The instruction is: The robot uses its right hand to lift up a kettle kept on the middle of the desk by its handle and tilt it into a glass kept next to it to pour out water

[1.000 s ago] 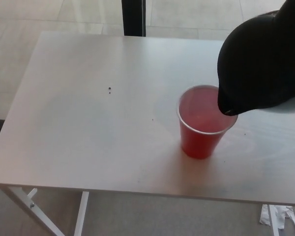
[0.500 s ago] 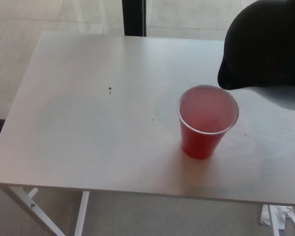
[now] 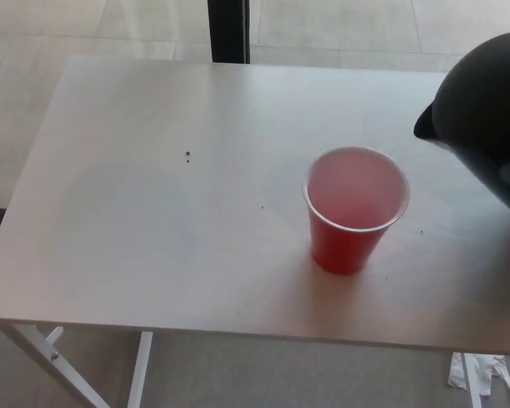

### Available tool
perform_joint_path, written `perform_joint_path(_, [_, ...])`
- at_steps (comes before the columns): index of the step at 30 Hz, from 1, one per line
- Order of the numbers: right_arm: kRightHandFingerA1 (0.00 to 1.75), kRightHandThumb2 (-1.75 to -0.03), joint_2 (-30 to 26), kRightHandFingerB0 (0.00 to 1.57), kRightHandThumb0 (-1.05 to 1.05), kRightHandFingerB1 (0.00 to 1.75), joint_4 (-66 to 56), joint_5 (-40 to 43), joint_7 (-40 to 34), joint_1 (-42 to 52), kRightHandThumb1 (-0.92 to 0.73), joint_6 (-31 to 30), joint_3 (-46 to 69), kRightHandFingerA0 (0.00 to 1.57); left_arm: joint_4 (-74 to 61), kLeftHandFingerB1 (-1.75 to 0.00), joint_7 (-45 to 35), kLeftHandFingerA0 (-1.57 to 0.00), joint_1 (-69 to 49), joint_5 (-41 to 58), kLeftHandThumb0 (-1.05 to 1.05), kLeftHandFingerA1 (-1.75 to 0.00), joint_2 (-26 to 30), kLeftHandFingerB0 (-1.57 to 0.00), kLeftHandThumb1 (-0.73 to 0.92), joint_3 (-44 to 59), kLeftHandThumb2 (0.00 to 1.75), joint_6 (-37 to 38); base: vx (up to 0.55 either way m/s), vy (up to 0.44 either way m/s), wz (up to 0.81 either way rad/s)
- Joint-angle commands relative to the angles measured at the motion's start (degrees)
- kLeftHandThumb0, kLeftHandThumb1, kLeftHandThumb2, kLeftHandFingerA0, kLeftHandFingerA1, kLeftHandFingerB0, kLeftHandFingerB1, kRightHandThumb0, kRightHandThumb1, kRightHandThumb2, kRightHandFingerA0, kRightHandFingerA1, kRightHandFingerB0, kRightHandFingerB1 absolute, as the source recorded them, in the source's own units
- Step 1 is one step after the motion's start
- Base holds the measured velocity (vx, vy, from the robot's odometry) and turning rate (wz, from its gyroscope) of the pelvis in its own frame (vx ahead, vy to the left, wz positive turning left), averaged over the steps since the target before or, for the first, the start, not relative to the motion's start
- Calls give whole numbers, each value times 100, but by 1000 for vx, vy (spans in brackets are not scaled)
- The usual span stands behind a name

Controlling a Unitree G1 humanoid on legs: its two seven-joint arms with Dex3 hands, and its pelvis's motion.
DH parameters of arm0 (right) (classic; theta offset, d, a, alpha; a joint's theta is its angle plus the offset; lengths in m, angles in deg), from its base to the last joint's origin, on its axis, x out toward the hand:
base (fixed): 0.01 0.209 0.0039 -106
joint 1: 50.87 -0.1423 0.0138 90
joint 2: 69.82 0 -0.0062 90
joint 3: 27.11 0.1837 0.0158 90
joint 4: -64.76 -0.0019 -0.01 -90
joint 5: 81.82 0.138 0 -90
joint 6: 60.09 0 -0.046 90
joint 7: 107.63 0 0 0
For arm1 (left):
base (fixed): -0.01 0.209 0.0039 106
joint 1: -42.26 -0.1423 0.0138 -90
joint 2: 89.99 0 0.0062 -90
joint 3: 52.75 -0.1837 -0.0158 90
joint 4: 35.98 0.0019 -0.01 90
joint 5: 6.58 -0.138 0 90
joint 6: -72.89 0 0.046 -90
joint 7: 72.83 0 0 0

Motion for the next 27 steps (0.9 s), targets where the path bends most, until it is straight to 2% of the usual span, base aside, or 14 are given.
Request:
perform_joint_path(1, [145,-123,663,102,-17,131,-560,818,-497,543,-44,-1017,694,125,22,-40,-46,-53,-35,86,-75,-48,29,-35,79,78,63,-60,0,0,0])
perform_joint_path(3, [145,-116,819,99,-18,129,-678,845,-552,626,-49,-1106,772,125,54,-40,-41,-53,-37,26,-76,-48,36,-34,81,31,64,24,0,0,0])
perform_joint_path(5, [175,-114,1086,72,-10,167,-652,935,-763,603,-53,-1313,931,99,56,-40,-62,-53,-37,30,-75,-48,31,-35,81,31,64,59,0,0,0])
perform_joint_path(6, [175,-109,1118,70,-9,167,-660,934,-767,621,-56,-1367,952,97,49,-52,-89,-45,-46,30,-79,-59,27,-29,65,24,103,75,0,0,0])
perform_joint_path(8, [175,-104,1203,69,-9,165,-630,971,-821,697,-58,-1218,987,97,32,-41,-95,-52,-64,43,-76,-49,3,-34,81,28,65,57,0,0,0])
perform_joint_path(11, [175,-104,1236,67,-8,168,-676,1040,-827,791,-57,-1165,976,94,33,-40,-94,-51,-66,38,-76,-47,7,-33,81,25,65,22,0,0,0])
perform_joint_path(14, [175,-121,1307,70,-7,171,-622,1257,-894,827,-47,-851,981,96,106,-40,-89,-52,-37,4,-78,-46,30,-35,81,15,64,123,0,0,0])
perform_joint_path(15, [146,-119,1293,106,-13,135,-576,1339,-954,679,-45,-970,1054,125,128,-52,-82,-45,-30,-26,-80,-58,38,-29,65,-8,104,163,0,0,0])
perform_joint_path(17, [146,-119,1261,106,-13,135,-549,1409,-1003,672,-45,-978,1034,125,142,-52,-79,-45,-12,-34,-80,-58,45,-29,65,-18,104,170,0,0,0])
perform_joint_path(18, [153,-123,1273,107,-13,138,-593,1532,-988,694,-42,-1016,1091,131,113,-40,-99,-51,-16,-16,-78,-48,43,-33,83,-13,65,142,0,0,0])
perform_joint_path(23, [151,-123,1325,103,-18,135,-767,1697,-1069,1008,-40,-1053,1122,128,76,-39,-99,-51,-39,35,-78,-47,12,-34,83,24,65,52,0,0,0])
perform_joint_path(24, [175,-134,1382,83,-9,160,-670,1802,-1070,1179,-43,-836,1187,100,34,-39,-85,-52,-66,42,-77,-47,-1,-34,83,28,65,24,0,0,0])
perform_joint_path(25, [150,-122,1458,105,-17,134,-716,1901,-1131,1244,-47,-894,1254,130,69,-40,-112,-52,-69,33,-78,-47,-3,-34,83,24,65,102,0,0,0])
perform_joint_path(27, [150,-118,1543,105,-13,134,-661,2053,-1148,1391,-48,-721,1335,131,119,-39,-71,-53,-53,-4,-79,-46,0,-34,83,9,65,172,0,0,0])
